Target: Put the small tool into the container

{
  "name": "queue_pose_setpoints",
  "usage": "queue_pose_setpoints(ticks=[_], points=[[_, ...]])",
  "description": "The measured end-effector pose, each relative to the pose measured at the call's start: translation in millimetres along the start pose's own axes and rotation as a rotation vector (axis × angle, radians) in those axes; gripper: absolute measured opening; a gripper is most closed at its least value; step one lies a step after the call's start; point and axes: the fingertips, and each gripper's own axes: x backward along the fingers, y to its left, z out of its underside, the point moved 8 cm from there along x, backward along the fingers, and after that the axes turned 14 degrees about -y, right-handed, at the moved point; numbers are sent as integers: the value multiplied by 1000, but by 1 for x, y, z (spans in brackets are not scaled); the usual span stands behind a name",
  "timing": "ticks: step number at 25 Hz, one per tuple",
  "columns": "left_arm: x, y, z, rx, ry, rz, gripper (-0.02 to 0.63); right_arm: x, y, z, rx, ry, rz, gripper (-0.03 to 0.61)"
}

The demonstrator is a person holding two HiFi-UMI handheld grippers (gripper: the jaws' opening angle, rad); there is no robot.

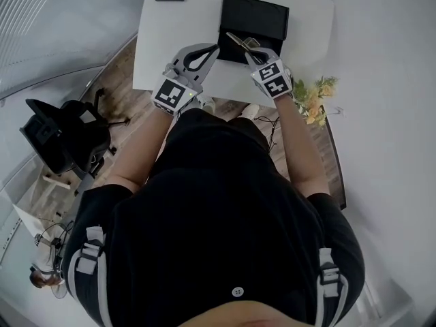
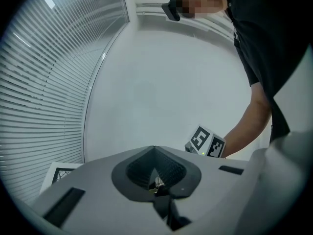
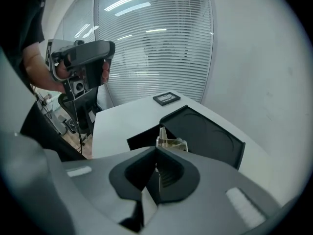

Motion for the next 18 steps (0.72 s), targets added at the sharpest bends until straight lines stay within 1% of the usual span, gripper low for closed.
queue_pose_setpoints(ticks=[4,11,18], points=[[-2,5,7,8,11,6,6,-9,-3,-4,18,11,-14,14],[-5,13,8,16,16,11,6,-25,-3,7,26,64,-38,14],[-11,16,8,20,20,10,6,-37,-8,24,6,82,-61,14]])
